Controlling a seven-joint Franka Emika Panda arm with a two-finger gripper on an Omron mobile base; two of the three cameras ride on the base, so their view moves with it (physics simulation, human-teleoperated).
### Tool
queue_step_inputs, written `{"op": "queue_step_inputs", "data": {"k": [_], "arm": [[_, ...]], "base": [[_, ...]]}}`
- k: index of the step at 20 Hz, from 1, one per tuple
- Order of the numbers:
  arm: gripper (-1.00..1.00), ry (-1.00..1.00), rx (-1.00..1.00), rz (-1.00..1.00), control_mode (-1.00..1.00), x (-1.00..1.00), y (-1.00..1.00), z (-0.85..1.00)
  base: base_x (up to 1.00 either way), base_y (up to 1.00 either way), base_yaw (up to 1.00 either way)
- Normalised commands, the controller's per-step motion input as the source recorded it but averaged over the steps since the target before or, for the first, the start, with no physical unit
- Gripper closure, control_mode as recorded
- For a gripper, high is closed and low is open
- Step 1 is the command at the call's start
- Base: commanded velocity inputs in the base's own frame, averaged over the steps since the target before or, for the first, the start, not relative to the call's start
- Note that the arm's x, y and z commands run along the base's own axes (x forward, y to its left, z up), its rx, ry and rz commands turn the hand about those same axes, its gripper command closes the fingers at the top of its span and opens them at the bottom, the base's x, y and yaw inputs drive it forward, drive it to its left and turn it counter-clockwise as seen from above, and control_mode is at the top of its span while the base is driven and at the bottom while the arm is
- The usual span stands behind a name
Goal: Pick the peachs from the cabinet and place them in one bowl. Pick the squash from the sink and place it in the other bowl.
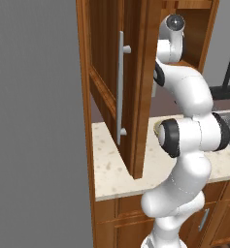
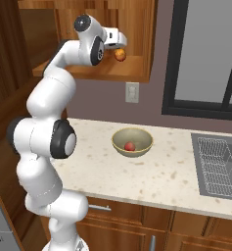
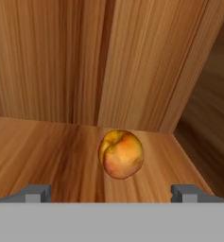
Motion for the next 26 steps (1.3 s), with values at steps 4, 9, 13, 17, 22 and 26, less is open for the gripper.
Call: {"op": "queue_step_inputs", "data": {"k": [4,9,13,17,22,26], "arm": [[-1.00,0.00,0.00,0.00,-1.00,0.28,-0.10,0.00],[-1.00,0.00,0.00,0.00,-1.00,0.14,-0.17,-0.12],[-1.00,0.02,0.00,0.00,-1.00,0.19,-0.14,-0.15],[-1.00,0.00,0.00,0.00,-1.00,0.23,-0.11,-0.14],[-1.00,0.00,0.00,0.00,-1.00,0.17,-0.02,-0.07],[-1.00,0.00,0.00,0.00,-1.00,0.15,0.00,-0.09]], "base": [[0.00,0.00,0.00],[0.00,0.00,0.00],[0.00,0.00,0.00],[0.00,0.00,0.00],[0.00,0.00,0.00],[0.00,0.00,0.00]]}}
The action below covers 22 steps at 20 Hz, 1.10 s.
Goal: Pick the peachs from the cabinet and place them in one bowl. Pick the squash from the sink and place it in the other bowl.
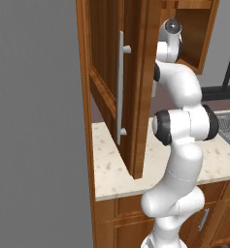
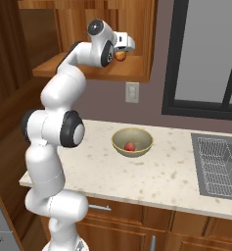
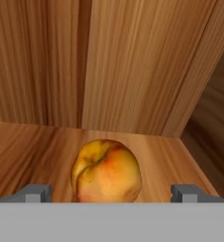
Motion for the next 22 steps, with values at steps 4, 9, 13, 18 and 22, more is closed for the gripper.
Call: {"op": "queue_step_inputs", "data": {"k": [4,9,13,18,22], "arm": [[-1.00,0.00,0.00,0.00,-1.00,0.16,0.00,0.00],[-1.00,0.00,0.00,0.00,-1.00,0.21,0.00,0.00],[-1.00,0.01,0.00,0.00,-1.00,0.29,0.00,-0.08],[-1.00,0.03,0.00,0.00,-1.00,0.23,0.00,-0.08],[-1.00,0.04,0.00,0.00,-1.00,0.01,-0.07,-0.04]], "base": [[0.00,0.00,0.00],[0.00,0.00,0.00],[0.00,0.00,0.00],[0.00,0.00,0.00],[0.00,0.00,0.00]]}}
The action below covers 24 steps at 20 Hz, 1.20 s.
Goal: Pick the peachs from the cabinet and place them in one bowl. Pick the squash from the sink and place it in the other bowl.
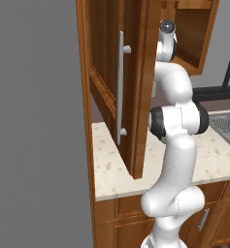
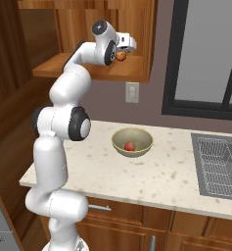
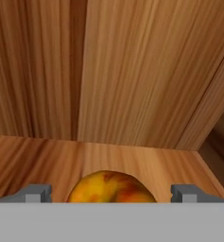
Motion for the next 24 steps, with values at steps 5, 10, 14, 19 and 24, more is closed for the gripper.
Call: {"op": "queue_step_inputs", "data": {"k": [5,10,14,19,24], "arm": [[-1.00,0.04,0.00,0.00,-1.00,0.06,-0.08,-0.07],[-1.00,0.02,0.00,0.00,-1.00,0.00,-0.02,-0.08],[-1.00,0.00,0.00,0.00,-1.00,0.00,0.00,0.00],[1.00,0.01,0.00,0.00,-1.00,0.00,0.00,0.00],[1.00,0.05,0.00,0.00,-1.00,0.00,0.00,-0.03]], "base": [[0.00,0.00,0.00],[0.00,0.00,0.00],[0.00,0.00,0.00],[0.00,0.00,0.00],[0.00,0.00,0.00]]}}
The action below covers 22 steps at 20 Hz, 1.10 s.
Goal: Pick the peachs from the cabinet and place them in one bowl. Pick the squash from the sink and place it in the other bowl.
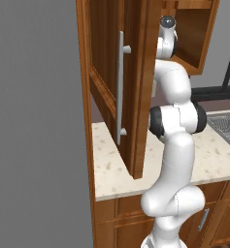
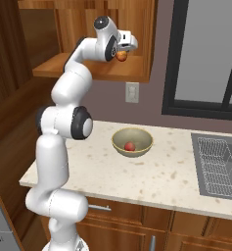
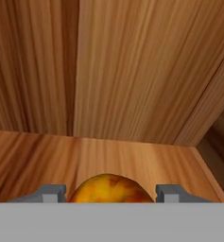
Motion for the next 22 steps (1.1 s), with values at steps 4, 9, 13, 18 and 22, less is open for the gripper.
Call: {"op": "queue_step_inputs", "data": {"k": [4,9,13,18,22], "arm": [[1.00,0.06,0.00,0.00,-1.00,0.00,0.00,-0.05],[1.00,0.00,0.00,0.00,-1.00,-0.06,0.00,0.01],[1.00,-0.07,0.00,0.00,-1.00,-0.54,0.00,0.13],[1.00,-0.08,0.01,0.00,-1.00,-0.53,0.00,0.10],[1.00,-0.11,0.02,0.00,-1.00,-0.52,0.00,0.00]], "base": [[0.00,0.00,0.00],[0.00,0.00,0.00],[0.00,0.00,0.00],[0.00,0.00,0.00],[0.00,0.00,0.00]]}}
